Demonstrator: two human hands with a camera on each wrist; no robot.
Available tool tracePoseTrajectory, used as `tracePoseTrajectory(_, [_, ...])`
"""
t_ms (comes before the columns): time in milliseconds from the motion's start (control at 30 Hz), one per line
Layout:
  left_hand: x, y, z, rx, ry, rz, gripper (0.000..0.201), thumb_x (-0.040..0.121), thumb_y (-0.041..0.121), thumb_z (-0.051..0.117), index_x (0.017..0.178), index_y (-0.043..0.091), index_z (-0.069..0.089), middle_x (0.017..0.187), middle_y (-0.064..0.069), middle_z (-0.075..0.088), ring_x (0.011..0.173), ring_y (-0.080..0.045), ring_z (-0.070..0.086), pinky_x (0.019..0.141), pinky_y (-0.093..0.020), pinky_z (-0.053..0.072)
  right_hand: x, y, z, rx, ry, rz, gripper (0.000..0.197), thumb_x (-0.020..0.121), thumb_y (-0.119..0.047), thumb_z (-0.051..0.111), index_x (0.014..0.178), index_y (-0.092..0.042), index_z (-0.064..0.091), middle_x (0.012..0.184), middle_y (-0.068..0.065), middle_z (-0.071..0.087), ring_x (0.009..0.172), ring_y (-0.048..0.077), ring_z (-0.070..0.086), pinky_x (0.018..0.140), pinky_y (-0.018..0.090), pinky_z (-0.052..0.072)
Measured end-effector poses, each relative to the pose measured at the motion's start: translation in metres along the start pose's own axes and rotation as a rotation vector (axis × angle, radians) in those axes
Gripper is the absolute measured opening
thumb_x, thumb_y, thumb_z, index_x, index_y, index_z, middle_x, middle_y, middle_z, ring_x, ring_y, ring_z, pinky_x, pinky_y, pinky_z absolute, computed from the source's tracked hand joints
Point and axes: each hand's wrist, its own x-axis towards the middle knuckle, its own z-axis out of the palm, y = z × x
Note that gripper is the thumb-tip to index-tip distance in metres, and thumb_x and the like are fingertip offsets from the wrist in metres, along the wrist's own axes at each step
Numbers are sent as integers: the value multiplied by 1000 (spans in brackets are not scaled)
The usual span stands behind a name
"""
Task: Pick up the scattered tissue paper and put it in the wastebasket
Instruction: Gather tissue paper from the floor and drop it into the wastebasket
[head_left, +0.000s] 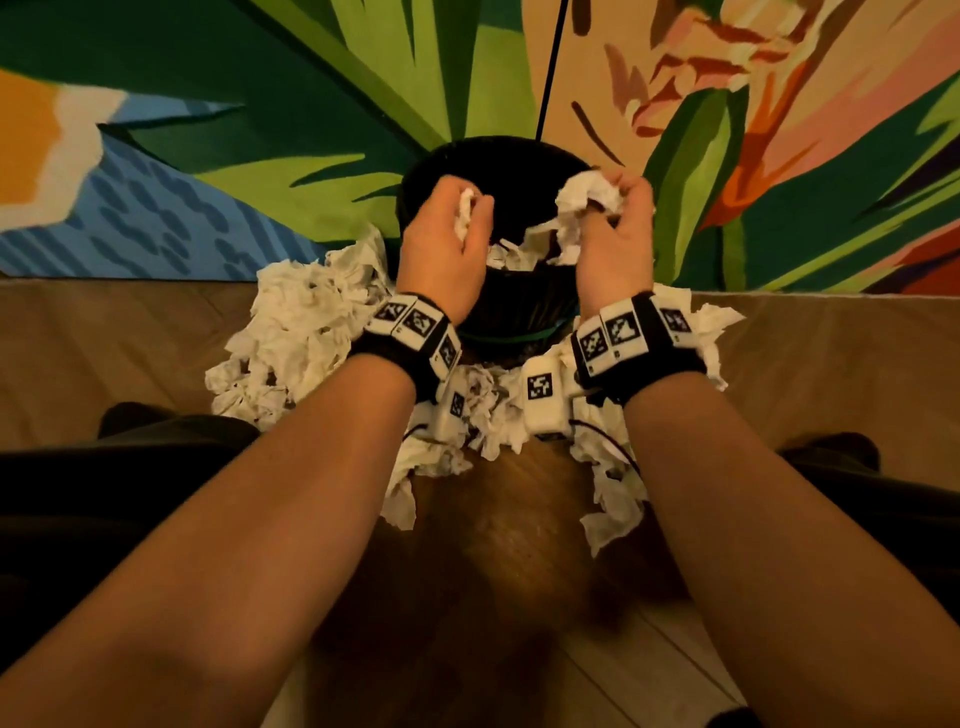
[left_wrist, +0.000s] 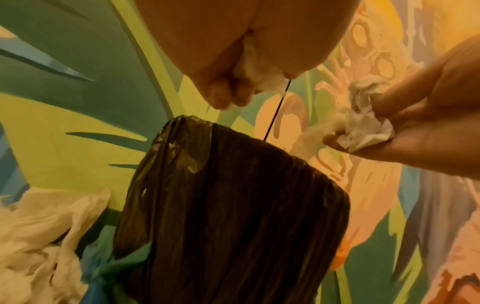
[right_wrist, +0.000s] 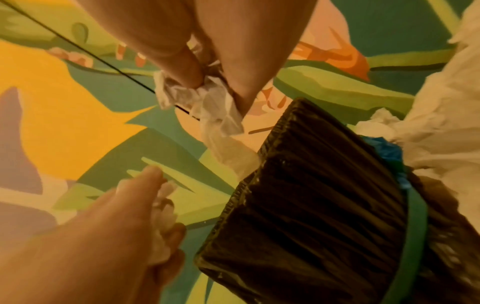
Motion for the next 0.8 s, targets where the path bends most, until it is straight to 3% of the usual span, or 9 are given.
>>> tracePoseTrajectory(67, [12,3,1,43,-38,-37,37,89,25,57,123,12,50,116,-6,52,105,-18,52,95,-43,44,9,-3,8,-47,18,-69,26,94,3,49,100,-23,51,97,-8,57,87,-2,56,77,7,43])
tracePoseTrajectory(167, [26,11,6,133,-180,-199,81,81,13,56,153,18,18,147,-13,30,135,-33,35,112,-52,28,21,-1,18,-134,45,-121,22,90,4,57,106,-10,61,105,3,63,98,14,61,88,21,50])
tracePoseTrajectory(233, [28,12,10,206,-277,-247,94,81,7,54,157,22,0,158,-12,18,143,-36,24,116,-54,21,27,3,23,-221,10,-90,31,88,1,60,116,-11,63,113,2,65,106,14,61,95,28,49])
tracePoseTrajectory(333, [24,5,9,206,-304,-199,93,83,4,53,158,22,2,162,-10,14,148,-31,17,119,-52,19,31,11,24,-332,-178,-52,63,84,3,59,141,-19,46,138,5,55,127,16,51,107,25,42])
tracePoseTrajectory(433, [19,-6,0,112,-157,-122,84,79,-2,50,155,19,21,157,-10,28,145,-27,25,121,-44,21,30,16,20,-483,-261,-100,74,80,5,57,148,-18,38,147,5,45,137,17,40,116,30,31])
tracePoseTrajectory(533, [16,-19,-15,75,14,-112,72,77,1,45,146,20,40,143,-5,45,134,-23,39,116,-38,28,24,21,7,-363,-123,-90,63,79,1,55,137,-23,49,139,5,49,129,14,46,112,34,39])
tracePoseTrajectory(667, [1,-44,-32,98,108,-117,54,76,3,44,127,20,54,120,-1,56,114,-21,50,100,-45,42,9,39,-28,-226,150,-26,43,82,-4,56,117,-29,54,120,3,56,98,10,57,85,20,49])
tracePoseTrajectory(733, [-16,-57,-34,60,89,-204,45,81,2,45,120,20,56,110,-1,59,97,-18,55,89,-44,50,-2,55,-47,-226,206,62,34,86,-4,56,111,-27,54,109,2,57,82,9,55,69,11,45])
tracePoseTrajectory(800, [-39,-70,-29,39,18,-324,35,88,2,48,114,22,58,105,1,61,84,-16,58,82,-43,56,-16,72,-65,-314,200,129,27,89,-6,55,102,-30,56,101,-1,58,76,6,54,64,14,43])
